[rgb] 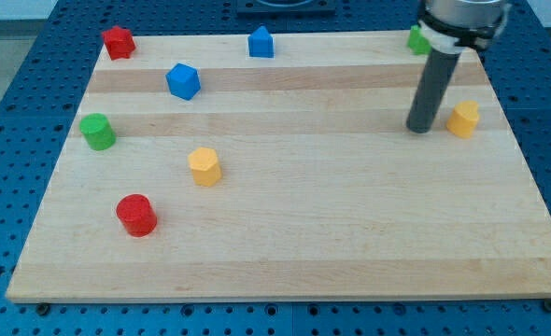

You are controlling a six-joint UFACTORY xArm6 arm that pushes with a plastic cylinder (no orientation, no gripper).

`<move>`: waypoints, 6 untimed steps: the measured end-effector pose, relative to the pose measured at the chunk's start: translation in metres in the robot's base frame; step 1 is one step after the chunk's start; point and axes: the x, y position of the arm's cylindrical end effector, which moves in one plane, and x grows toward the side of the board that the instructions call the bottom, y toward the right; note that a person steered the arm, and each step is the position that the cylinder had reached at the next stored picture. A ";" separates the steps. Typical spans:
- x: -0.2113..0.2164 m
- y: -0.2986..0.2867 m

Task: Push the red circle with blue cube towards the bottom left of the board

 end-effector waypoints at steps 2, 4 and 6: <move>0.000 -0.048; -0.011 -0.036; -0.067 -0.027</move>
